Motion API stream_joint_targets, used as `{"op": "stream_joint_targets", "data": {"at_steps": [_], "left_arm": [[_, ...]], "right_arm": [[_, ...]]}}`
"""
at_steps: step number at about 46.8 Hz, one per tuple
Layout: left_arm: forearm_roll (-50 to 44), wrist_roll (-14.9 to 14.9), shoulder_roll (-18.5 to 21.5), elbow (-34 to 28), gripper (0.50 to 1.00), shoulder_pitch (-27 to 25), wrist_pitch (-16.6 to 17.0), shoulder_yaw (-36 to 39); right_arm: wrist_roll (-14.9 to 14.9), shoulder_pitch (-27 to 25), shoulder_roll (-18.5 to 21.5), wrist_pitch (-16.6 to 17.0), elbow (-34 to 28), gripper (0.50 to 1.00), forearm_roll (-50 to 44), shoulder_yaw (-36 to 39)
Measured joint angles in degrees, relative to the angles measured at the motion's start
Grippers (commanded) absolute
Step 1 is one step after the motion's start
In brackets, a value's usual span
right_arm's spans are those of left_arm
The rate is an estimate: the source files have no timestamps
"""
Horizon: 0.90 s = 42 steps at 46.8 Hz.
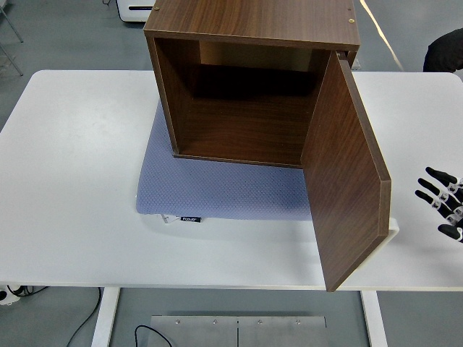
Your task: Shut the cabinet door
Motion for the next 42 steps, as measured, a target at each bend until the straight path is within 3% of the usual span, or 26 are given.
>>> {"op": "stream_joint_targets", "data": {"at_steps": [42], "left_arm": [[0.0,0.0,0.0,0.0,1.0,0.0,0.0,0.0]], "right_arm": [[-1.4,0.6,3.9,0.0,3.3,1.0,-6.1,-0.8]]}}
